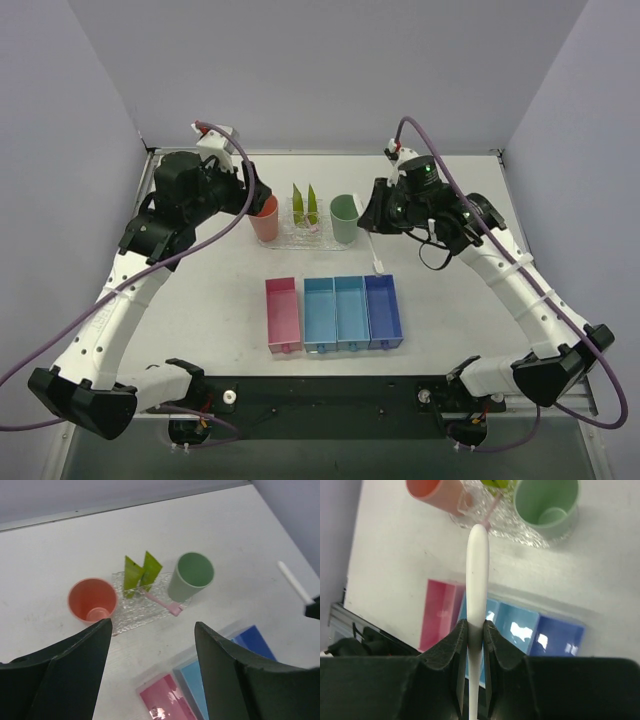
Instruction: Prepare toiletry sets of a toothbrush and toothpaste on the tray
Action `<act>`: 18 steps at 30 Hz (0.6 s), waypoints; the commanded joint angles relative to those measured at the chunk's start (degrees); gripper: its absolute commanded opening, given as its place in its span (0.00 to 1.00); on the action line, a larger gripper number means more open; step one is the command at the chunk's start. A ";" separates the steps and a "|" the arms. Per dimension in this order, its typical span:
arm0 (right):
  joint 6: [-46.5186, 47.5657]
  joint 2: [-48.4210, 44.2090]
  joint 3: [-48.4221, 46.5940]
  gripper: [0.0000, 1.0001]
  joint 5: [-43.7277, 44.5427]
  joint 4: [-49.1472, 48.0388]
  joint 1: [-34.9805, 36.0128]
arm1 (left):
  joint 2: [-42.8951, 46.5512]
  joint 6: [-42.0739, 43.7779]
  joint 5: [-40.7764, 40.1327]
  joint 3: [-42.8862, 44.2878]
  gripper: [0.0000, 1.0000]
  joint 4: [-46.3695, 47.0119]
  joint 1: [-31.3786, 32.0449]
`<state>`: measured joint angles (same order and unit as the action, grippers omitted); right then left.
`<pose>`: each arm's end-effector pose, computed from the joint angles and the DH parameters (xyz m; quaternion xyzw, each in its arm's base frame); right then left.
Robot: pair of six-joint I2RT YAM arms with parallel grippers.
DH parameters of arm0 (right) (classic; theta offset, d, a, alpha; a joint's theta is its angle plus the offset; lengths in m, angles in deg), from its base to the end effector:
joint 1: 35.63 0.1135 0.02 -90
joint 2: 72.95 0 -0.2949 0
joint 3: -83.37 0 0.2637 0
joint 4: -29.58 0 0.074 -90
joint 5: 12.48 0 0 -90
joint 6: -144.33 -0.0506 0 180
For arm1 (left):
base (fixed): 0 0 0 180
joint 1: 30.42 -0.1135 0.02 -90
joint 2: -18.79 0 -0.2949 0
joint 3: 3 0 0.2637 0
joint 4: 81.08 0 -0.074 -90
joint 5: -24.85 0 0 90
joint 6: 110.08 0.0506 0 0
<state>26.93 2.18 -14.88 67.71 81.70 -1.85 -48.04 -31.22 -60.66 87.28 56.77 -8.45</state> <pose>0.2405 0.1713 0.4420 -0.0911 0.8547 0.3208 0.3978 0.2431 -0.1024 0.4497 0.0994 0.8062 -0.1965 0.5492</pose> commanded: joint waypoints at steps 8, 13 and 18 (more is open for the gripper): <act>-8.11 7.82 -1.02 0.00 -3.55 -47.47 0.85 | 0.03 -18.12 27.66 2.51 0.78 12.02 -2.20; -10.74 10.82 -1.91 0.00 -5.40 -57.93 1.11 | 0.12 -28.14 34.61 -3.72 0.79 23.61 -2.73; -14.17 11.53 -0.95 0.00 -7.15 -66.28 1.55 | -0.67 -34.56 36.56 -8.92 0.79 32.42 -3.87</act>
<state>16.01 14.11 -14.80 63.08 29.48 -1.00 -48.54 -57.99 -28.60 80.24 77.82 -11.11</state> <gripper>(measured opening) 0.117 0.791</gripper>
